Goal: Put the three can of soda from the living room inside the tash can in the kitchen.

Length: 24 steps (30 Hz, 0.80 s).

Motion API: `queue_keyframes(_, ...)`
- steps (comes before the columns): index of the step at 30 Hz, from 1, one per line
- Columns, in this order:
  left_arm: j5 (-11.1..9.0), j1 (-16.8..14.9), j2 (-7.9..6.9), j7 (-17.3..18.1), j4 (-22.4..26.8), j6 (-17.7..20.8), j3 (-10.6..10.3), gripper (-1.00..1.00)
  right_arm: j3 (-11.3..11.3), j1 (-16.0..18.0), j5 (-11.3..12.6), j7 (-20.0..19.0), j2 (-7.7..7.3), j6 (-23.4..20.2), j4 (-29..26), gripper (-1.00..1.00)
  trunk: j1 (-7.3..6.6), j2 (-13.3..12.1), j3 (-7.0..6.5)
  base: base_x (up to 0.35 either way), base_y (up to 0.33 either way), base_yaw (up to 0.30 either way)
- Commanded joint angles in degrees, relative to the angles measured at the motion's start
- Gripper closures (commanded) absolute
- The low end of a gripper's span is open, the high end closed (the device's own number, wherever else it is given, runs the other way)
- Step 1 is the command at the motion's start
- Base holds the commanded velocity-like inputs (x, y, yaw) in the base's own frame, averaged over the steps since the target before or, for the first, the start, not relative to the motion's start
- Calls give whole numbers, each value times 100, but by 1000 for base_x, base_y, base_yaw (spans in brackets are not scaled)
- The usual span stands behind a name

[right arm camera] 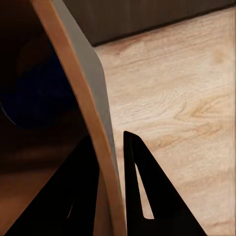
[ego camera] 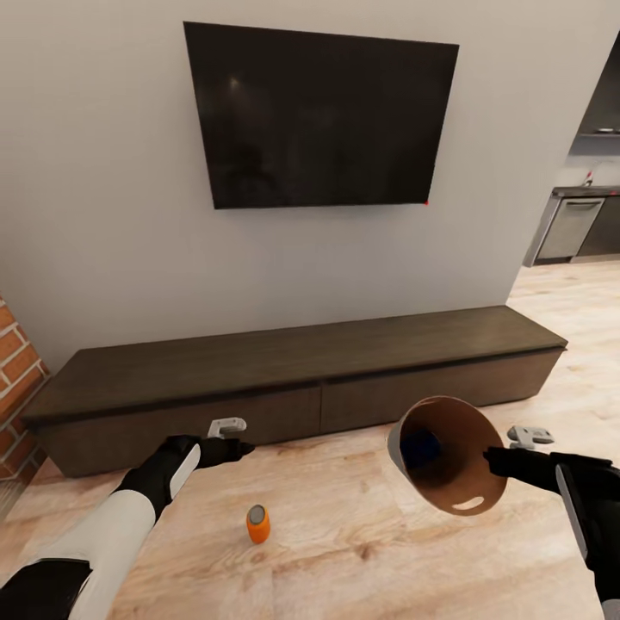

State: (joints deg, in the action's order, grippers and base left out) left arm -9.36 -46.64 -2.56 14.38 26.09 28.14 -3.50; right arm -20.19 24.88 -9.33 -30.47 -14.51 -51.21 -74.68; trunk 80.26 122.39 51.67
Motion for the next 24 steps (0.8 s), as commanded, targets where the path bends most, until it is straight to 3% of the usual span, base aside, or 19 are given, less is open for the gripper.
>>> queue_keyframes(1, 3, -1, 0, 1, -4, 1, 0, -100, 5, 9, 202, -25, 3, -58, -4, 100, 0, 0, 1, 235, 38, 0)
queue_keyframes(12, -6, -1, 2, -30, -12, -16, 0, -100, 44, 34, 210, 2, 45, -81, 8, 100, 0, 0, 37, 273, 44, 0)
queue_keyframes(18, -12, 2, 2, -33, 9, -18, -2, -100, 55, 34, 205, 18, 58, -60, 30, 100, 0, 0, 64, 57, 3, 0)
queue_keyframes(24, -13, -1, 2, -40, 0, -11, 4, -100, 53, 34, 204, 18, 55, -49, 41, 100, 131, 241, 193, 7, 0, 0)
